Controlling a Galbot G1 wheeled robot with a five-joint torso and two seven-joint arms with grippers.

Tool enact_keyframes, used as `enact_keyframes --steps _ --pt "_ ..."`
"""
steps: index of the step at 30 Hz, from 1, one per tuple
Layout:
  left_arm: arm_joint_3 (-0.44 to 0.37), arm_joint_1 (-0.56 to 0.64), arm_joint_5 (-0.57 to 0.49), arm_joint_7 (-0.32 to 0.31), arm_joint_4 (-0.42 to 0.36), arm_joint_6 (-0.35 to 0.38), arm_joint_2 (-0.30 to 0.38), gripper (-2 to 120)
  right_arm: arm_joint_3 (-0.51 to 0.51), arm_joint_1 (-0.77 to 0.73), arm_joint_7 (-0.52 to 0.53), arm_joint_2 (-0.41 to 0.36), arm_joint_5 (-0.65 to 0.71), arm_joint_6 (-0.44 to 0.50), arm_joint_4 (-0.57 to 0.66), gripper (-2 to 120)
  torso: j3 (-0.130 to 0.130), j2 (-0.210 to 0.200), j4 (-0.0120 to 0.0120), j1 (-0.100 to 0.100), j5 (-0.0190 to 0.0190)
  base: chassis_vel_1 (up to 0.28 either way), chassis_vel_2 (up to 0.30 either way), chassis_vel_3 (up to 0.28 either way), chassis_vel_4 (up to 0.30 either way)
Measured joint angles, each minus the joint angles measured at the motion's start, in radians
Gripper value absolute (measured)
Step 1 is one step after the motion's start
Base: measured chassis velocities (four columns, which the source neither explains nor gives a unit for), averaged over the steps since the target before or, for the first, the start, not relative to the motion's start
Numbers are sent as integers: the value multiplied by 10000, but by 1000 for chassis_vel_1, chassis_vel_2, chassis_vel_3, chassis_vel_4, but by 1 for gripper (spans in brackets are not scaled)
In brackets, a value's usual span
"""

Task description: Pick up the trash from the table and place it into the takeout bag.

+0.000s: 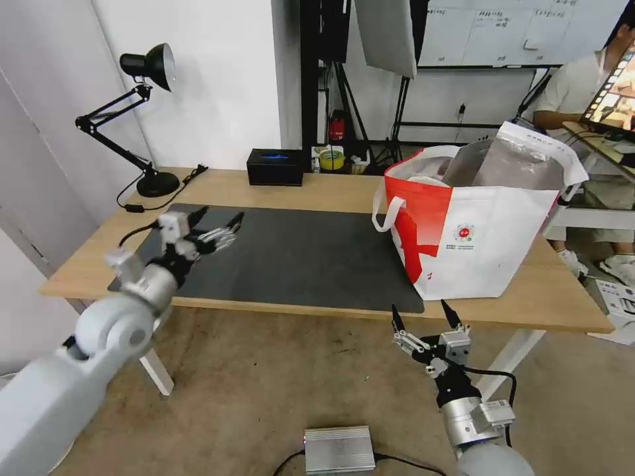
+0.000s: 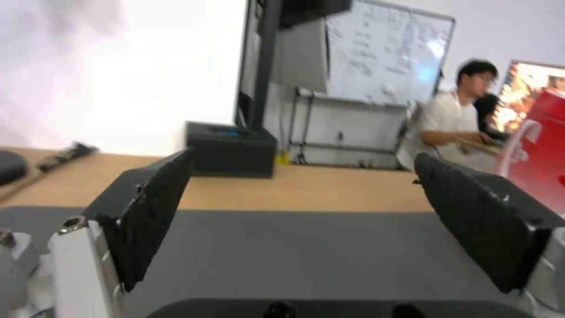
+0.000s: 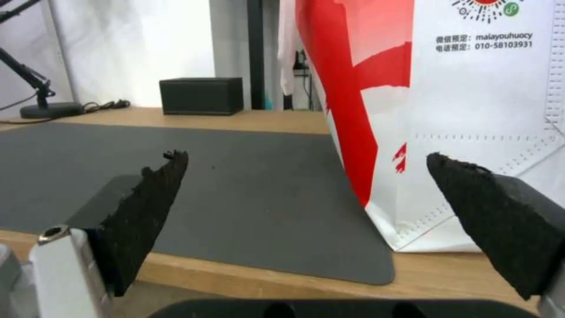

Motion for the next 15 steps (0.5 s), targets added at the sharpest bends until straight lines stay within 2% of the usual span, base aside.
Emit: enact_keyframes --steps 1,4,5,11,15 --pt "0 0 0 0 0 0 0 100 0 0 0 0 0 0 0 100 0 0 0 0 0 0 0 0 0" --pt "-420 742 550 161 129 -1103 -554 100 0 0 0 0 0 0 0 100 1 0 -2 1 -1 0 0 0 0" --pt "-420 742 550 161 129 -1103 -554 100 0 0 0 0 0 0 0 100 1 0 -2 1 -1 0 0 0 0" --pt "-1220 2170 1734 387 424 -2246 -1487 100 -1 0 0 0 0 0 0 100 1 0 -1 1 1 0 0 0 0" --pt "-1578 2941 2066 535 648 -2619 -1958 100 -1 0 0 0 0 0 0 100 1 0 0 1 2 0 0 0 0"
